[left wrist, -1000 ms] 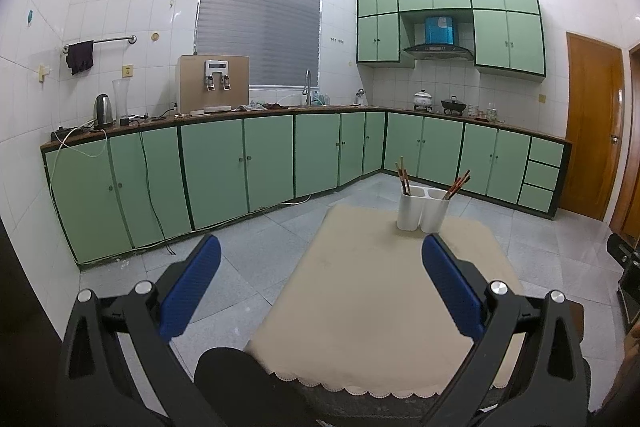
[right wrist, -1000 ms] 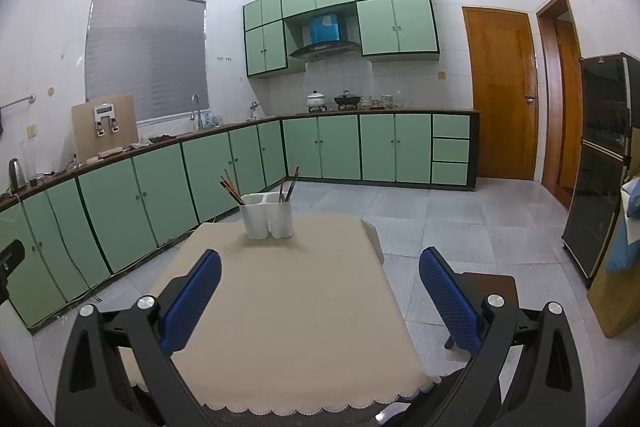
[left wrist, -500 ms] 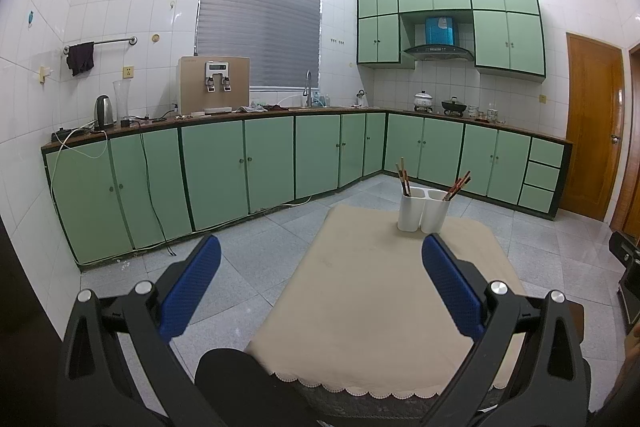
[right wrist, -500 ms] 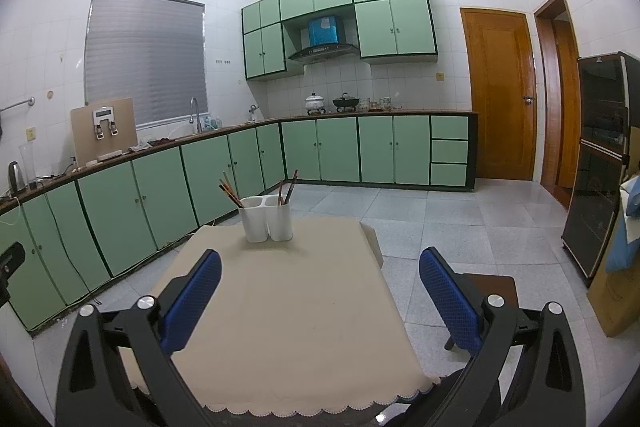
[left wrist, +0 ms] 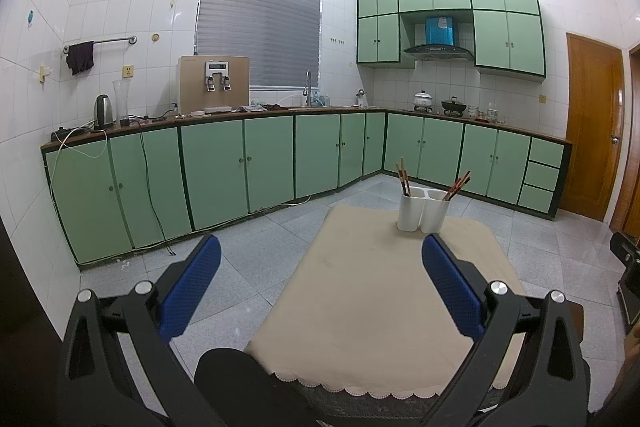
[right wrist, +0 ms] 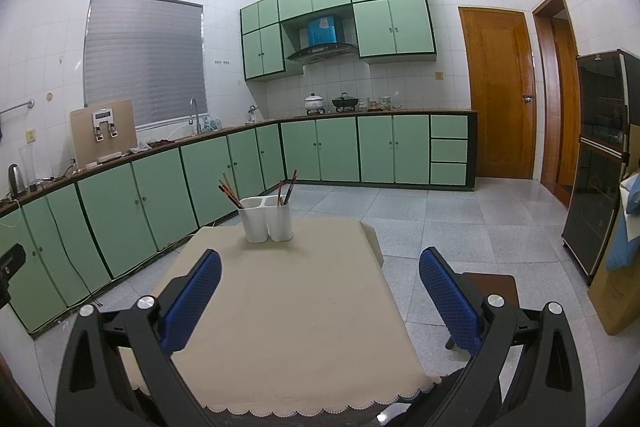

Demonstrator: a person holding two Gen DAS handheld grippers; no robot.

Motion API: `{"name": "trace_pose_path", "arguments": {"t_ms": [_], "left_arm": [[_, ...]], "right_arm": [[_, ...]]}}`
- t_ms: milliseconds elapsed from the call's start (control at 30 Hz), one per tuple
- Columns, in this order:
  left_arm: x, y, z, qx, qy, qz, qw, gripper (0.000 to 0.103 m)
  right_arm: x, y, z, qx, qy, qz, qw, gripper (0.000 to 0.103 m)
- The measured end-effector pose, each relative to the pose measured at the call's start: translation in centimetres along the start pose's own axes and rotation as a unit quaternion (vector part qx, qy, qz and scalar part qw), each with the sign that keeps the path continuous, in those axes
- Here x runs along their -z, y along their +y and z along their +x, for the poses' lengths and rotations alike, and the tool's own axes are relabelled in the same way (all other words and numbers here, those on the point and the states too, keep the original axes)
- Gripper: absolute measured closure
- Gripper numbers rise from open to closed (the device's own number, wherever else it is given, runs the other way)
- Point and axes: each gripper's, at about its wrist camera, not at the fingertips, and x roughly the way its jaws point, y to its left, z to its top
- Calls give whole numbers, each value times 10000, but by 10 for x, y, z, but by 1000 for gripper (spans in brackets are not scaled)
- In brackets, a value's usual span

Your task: Organize utensils

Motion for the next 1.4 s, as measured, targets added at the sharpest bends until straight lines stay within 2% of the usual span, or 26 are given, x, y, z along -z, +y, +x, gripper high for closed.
{"name": "trace_pose_path", "arguments": {"t_ms": [1400], "left_arm": [[-1, -3, -2, 16, 22, -12, 10000, 5]], "right_arm": [[-1, -1, 0, -1, 23, 26, 10000, 6]]}}
